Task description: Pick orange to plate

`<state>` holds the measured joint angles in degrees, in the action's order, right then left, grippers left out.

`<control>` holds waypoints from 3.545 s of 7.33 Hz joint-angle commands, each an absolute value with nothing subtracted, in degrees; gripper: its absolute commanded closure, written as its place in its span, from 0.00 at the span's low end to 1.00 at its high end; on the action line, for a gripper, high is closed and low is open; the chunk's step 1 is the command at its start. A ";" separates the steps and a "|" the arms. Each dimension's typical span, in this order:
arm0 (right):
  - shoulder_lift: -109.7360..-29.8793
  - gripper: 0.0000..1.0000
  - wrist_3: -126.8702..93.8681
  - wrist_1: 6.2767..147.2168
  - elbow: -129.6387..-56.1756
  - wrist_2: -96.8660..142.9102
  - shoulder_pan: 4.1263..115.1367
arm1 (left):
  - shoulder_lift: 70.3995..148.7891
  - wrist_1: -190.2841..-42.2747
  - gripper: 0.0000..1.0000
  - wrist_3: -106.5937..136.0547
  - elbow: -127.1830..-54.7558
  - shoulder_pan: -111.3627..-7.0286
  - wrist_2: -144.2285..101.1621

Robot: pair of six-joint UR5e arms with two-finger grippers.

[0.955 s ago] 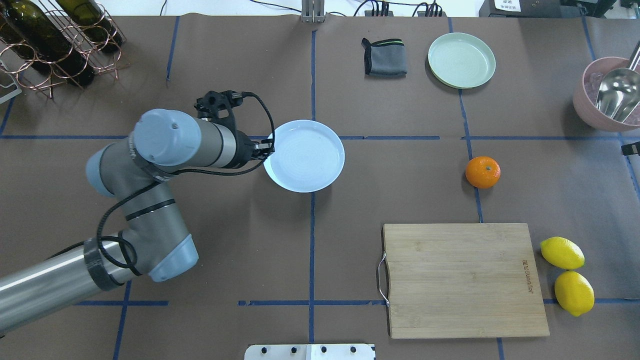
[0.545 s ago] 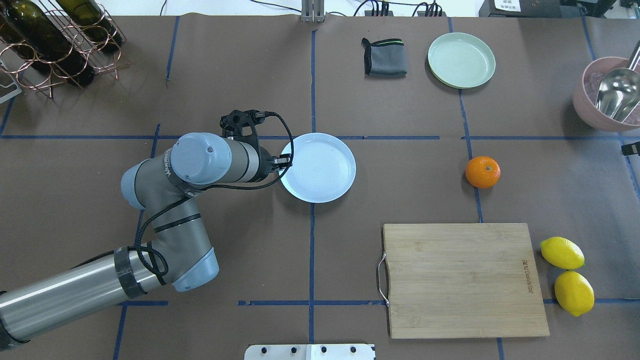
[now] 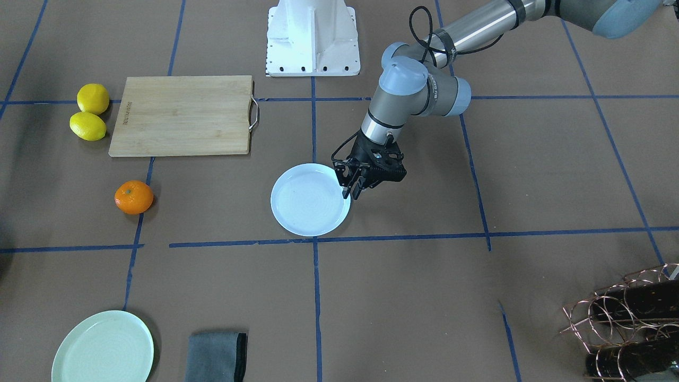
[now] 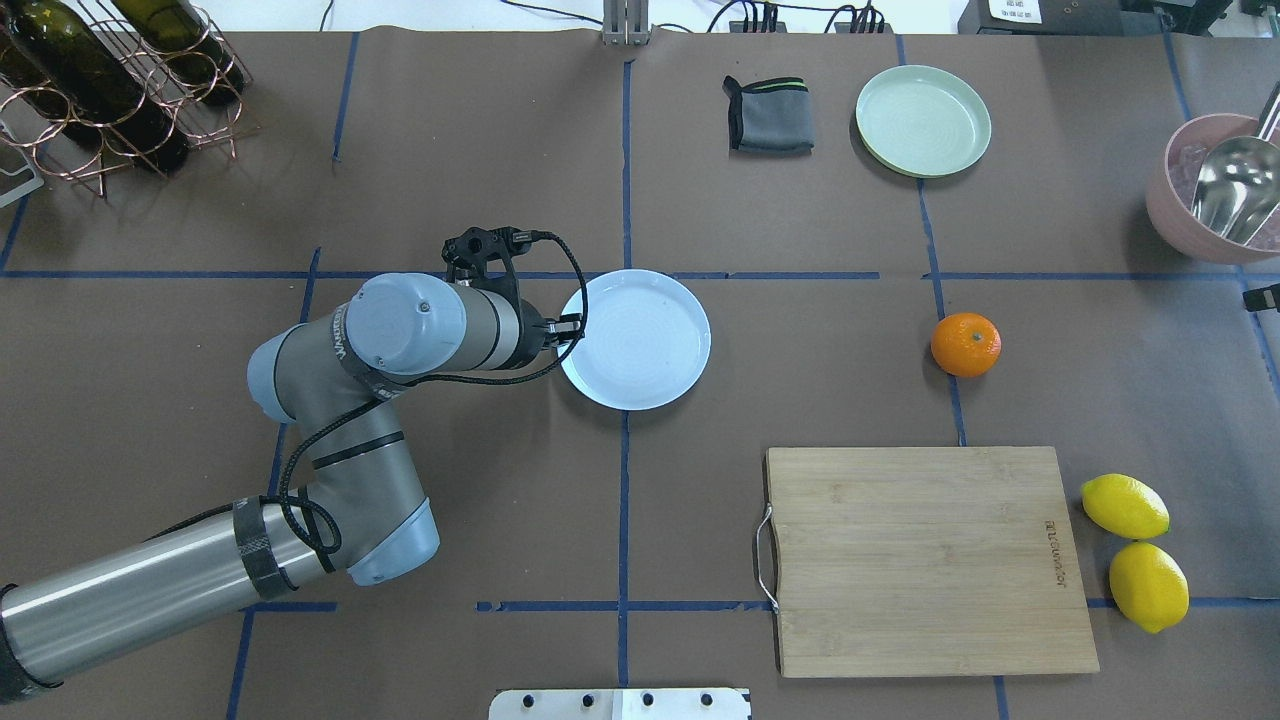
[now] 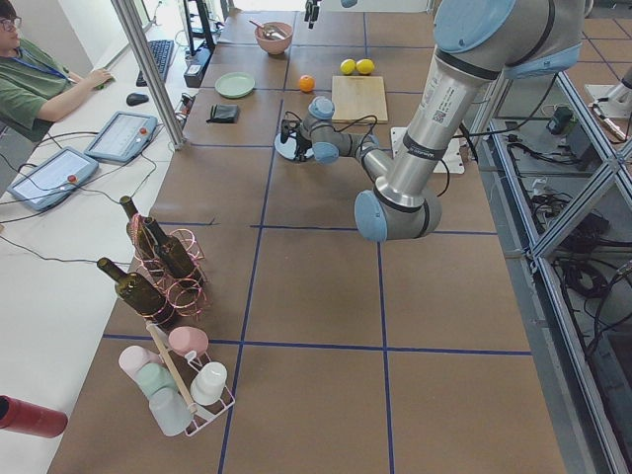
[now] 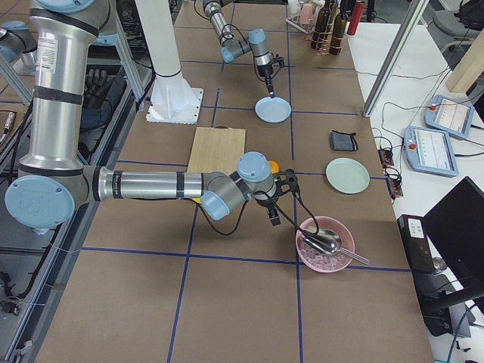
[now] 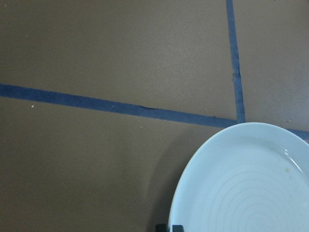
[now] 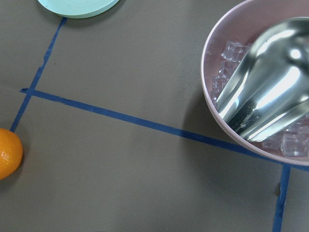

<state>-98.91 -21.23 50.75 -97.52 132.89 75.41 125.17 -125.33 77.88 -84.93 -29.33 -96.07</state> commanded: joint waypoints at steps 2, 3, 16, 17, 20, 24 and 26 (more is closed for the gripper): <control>-98.09 0.00 -21.36 50.80 -98.00 132.80 75.32 | 119.30 -118.34 0.00 67.02 -97.06 -34.77 -105.16; -97.91 0.00 -21.27 50.80 -98.52 132.80 75.32 | 115.44 -113.52 0.00 57.49 -103.56 -38.63 -109.38; -83.07 0.00 -29.21 69.70 -100.55 126.59 62.79 | 83.58 -88.95 0.00 -17.40 -98.43 -95.10 -135.62; -81.06 0.00 -36.31 69.44 -100.46 121.69 57.88 | 83.58 -88.95 0.00 -17.40 -98.70 -95.18 -135.70; -78.75 0.00 -46.65 69.26 -100.28 111.91 47.57 | 83.50 -89.03 0.00 -17.49 -98.96 -95.19 -135.88; -79.63 0.00 -46.93 69.35 -99.85 108.81 44.13 | 83.50 -89.03 0.00 -17.58 -98.97 -95.19 -135.88; -79.72 0.00 -46.85 69.35 -98.88 107.05 42.63 | 83.41 -89.03 0.00 -17.58 -99.05 -95.19 -135.88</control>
<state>-79.65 -46.91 69.34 -99.45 107.87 43.42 83.44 -89.03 -17.57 -99.03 -95.19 -135.88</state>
